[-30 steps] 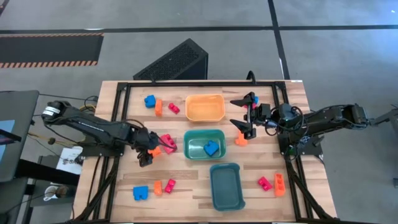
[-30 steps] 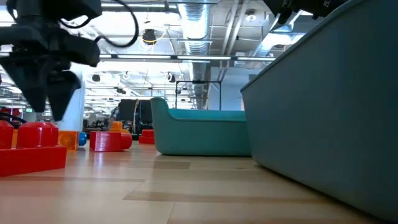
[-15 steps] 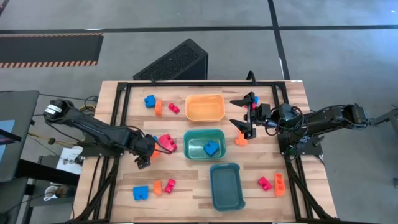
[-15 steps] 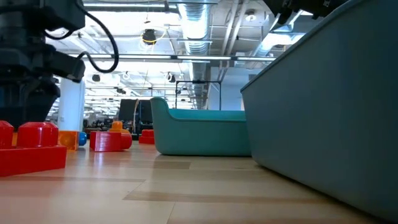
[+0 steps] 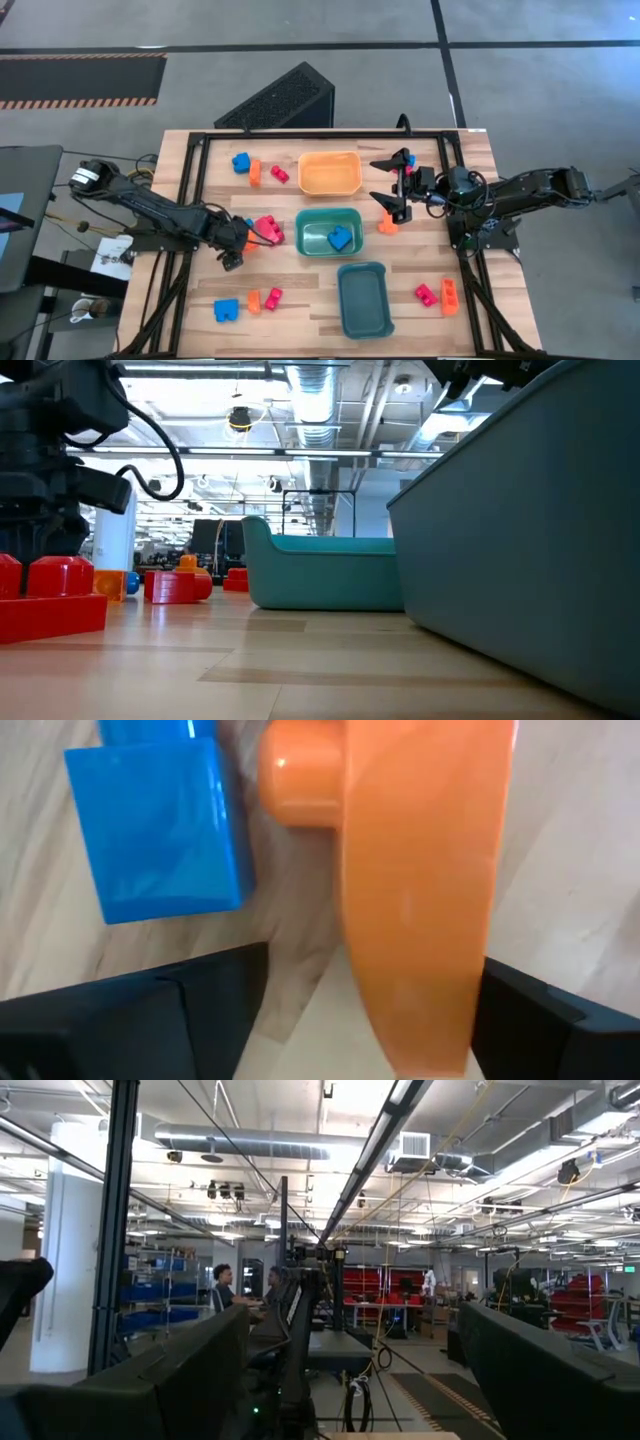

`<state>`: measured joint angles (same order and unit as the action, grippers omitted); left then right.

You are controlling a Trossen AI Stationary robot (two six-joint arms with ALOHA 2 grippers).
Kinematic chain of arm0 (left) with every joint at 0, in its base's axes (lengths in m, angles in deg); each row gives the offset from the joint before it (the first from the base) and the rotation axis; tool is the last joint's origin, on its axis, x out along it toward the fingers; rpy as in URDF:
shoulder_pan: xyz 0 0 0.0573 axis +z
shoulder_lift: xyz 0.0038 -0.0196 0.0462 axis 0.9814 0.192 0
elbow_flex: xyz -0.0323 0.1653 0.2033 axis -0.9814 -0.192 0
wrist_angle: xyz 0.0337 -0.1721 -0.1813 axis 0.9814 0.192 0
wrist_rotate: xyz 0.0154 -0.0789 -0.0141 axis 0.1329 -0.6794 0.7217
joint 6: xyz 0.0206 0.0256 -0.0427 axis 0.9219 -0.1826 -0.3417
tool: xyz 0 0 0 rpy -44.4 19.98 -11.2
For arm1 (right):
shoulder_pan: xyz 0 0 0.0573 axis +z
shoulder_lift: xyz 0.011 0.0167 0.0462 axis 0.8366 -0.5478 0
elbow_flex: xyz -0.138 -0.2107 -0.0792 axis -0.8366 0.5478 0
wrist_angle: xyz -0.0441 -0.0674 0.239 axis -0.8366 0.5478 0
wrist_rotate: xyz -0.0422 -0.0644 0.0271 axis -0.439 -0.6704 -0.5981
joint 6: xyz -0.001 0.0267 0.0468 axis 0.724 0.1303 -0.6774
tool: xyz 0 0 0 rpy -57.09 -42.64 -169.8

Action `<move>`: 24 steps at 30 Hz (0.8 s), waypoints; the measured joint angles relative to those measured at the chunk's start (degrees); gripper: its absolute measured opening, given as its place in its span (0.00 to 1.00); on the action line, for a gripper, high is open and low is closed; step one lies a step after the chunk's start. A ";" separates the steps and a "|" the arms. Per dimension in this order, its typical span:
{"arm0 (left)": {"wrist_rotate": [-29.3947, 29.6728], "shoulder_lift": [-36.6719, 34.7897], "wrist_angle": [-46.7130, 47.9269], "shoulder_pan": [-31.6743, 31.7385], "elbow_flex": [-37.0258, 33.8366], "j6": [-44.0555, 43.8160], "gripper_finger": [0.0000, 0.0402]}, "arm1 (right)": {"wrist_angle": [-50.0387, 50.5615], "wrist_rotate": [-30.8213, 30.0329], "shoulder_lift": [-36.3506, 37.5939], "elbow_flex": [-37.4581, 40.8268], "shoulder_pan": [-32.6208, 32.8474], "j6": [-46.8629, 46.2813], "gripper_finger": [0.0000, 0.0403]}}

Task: Sort & place blocks by color
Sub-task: Put the orange game piece into the orange bin

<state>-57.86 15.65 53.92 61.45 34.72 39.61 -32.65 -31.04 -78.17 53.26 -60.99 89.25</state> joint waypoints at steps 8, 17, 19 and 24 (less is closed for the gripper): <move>1.99 0.02 0.39 0.00 -0.32 2.11 0.46 | 0.84 -0.02 0.00 0.00 0.00 0.00 0.94; -2.61 0.00 5.44 -0.10 3.68 6.21 0.18 | 0.86 -0.07 0.00 0.00 -0.03 0.00 0.94; -3.19 0.00 6.95 0.00 5.60 7.79 0.16 | 0.87 -0.28 0.00 0.00 -0.04 0.00 0.94; -3.19 0.00 8.38 -0.07 10.49 11.10 0.19 | 1.52 -1.34 0.00 0.00 -0.04 0.00 0.94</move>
<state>-61.05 15.65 62.30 61.39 45.21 50.71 -31.14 -32.38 -78.17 53.26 -61.03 89.25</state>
